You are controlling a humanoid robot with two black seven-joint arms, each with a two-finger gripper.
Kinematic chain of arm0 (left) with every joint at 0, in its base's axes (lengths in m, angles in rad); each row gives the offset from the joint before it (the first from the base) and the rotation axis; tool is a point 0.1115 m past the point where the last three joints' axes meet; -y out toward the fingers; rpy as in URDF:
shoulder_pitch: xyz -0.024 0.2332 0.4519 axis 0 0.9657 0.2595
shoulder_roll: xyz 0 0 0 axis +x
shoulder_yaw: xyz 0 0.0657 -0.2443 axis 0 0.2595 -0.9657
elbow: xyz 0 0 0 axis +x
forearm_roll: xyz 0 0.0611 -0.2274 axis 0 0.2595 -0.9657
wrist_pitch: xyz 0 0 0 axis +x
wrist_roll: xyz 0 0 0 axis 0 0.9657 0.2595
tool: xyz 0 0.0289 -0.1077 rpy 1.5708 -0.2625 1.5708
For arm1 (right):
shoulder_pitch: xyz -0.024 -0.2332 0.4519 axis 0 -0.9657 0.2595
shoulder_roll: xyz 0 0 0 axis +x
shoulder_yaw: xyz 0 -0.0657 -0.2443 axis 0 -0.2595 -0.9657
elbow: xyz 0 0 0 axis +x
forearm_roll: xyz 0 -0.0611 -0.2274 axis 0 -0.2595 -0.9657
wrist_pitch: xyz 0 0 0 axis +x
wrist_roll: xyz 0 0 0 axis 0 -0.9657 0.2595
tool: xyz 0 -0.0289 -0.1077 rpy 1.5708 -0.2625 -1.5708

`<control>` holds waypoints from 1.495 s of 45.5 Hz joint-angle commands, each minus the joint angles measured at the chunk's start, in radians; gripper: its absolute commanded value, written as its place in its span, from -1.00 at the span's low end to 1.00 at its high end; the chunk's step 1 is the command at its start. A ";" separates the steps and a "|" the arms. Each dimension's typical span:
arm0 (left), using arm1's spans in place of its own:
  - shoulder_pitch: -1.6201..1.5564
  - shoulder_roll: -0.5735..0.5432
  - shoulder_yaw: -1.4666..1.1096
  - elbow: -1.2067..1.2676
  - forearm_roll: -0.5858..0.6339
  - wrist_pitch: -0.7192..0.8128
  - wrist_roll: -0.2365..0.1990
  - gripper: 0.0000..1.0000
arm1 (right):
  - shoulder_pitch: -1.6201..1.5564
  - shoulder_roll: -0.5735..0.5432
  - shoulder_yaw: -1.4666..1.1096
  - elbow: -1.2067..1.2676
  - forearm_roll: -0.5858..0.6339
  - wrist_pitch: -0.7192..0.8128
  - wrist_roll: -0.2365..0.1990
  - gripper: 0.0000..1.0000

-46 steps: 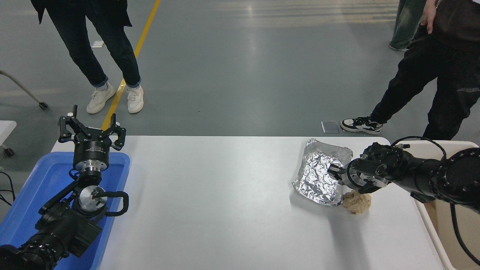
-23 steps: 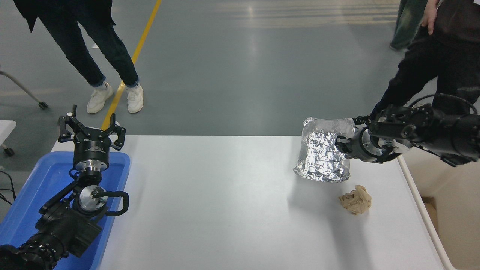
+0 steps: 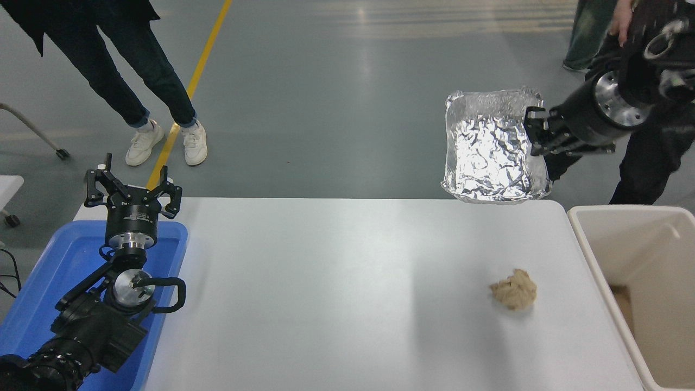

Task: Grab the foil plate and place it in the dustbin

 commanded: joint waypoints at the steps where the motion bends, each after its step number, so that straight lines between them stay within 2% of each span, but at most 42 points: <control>1: 0.000 0.000 0.000 0.000 -0.001 0.000 0.000 0.98 | 0.130 -0.015 -0.049 0.037 -0.049 0.066 0.001 -1.00; 11: -0.001 0.000 0.000 0.000 -0.001 0.000 -0.002 0.98 | 0.125 -0.052 -0.054 0.034 -0.121 0.064 -0.001 -1.00; 25: -0.001 0.000 0.000 0.000 -0.003 0.000 -0.002 0.98 | 0.090 -0.248 -0.066 0.032 -0.414 0.062 0.002 -1.00; 27: -0.001 0.000 0.000 0.000 -0.003 0.000 -0.002 0.98 | 0.078 -0.287 -0.091 0.032 -0.486 0.056 0.004 -1.00; 32: -0.001 0.000 0.000 0.000 -0.003 0.000 -0.002 0.98 | 0.024 -0.420 -0.108 0.017 -0.752 0.046 0.016 -1.00; 36: -0.001 0.000 0.000 0.000 -0.003 0.000 -0.002 0.98 | -0.083 -0.526 -0.103 -0.015 -0.871 0.000 0.041 -1.00; 42: -0.001 0.000 0.000 0.000 -0.003 0.000 -0.002 0.98 | -0.301 -0.598 -0.102 -0.099 -0.893 -0.170 0.054 -1.00; 48: -0.001 0.000 -0.001 0.000 -0.003 0.000 -0.002 0.98 | -0.568 -0.620 -0.059 -0.207 -0.876 -0.416 0.071 -1.00; 53: -0.001 0.000 -0.002 0.000 -0.003 0.002 -0.002 0.98 | -0.795 -0.604 0.128 -0.285 -0.849 -0.442 0.073 -1.00; 60: -0.001 0.000 -0.002 0.000 -0.003 0.002 -0.002 0.98 | -1.117 -0.511 0.452 -0.440 -0.798 -0.442 0.071 -1.00; 68: -0.001 0.000 -0.002 0.000 -0.003 0.003 -0.002 0.98 | -1.385 -0.310 0.716 -0.698 -0.755 -0.442 0.071 -1.00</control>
